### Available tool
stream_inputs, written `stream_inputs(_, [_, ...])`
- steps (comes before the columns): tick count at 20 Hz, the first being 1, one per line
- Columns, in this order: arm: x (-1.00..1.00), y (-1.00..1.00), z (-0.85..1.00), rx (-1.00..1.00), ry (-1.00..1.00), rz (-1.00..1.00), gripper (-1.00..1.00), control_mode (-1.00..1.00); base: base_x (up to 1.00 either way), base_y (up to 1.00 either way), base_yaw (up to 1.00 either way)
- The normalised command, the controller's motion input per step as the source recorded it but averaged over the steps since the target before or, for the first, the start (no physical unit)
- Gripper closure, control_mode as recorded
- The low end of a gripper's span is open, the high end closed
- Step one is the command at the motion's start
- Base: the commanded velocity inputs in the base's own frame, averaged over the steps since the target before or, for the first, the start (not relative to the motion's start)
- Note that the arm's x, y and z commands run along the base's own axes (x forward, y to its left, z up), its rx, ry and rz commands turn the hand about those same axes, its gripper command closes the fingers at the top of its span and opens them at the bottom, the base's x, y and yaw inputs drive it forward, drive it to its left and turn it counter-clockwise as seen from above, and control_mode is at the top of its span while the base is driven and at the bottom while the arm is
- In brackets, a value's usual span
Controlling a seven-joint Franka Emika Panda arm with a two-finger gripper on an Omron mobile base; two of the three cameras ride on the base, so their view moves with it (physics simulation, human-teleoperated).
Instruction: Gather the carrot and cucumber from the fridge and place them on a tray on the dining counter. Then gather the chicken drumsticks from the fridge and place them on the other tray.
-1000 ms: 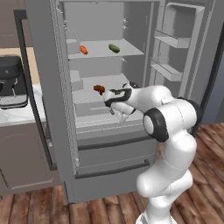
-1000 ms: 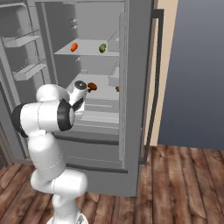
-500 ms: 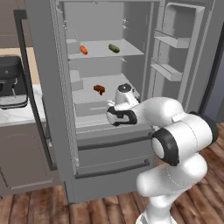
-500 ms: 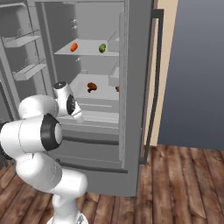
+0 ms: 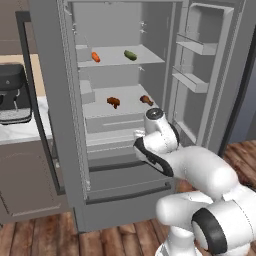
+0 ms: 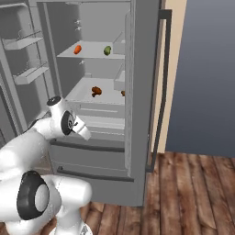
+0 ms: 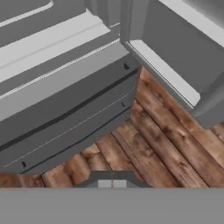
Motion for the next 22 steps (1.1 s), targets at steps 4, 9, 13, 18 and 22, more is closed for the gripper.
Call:
stream_inputs(4, [-0.50,-0.26,0.25,0.04,0.02,0.15,1.00,-1.00,0.00,0.00,0.00])
stream_inputs(9, [0.00,0.13,0.23,0.00,0.22,0.30,1.00,-1.00,0.00,0.00,0.00])
stream_inputs(13, [0.00,0.08,0.17,0.00,0.04,0.21,1.00,-1.00,0.00,0.00,0.00])
stream_inputs(18, [-0.28,0.04,0.18,0.00,-0.08,0.01,1.00,-1.00,0.00,0.00,0.00])
stream_inputs(22, [-0.75,0.00,0.00,0.00,-0.34,-0.01,1.00,-1.00,0.00,0.00,0.00])
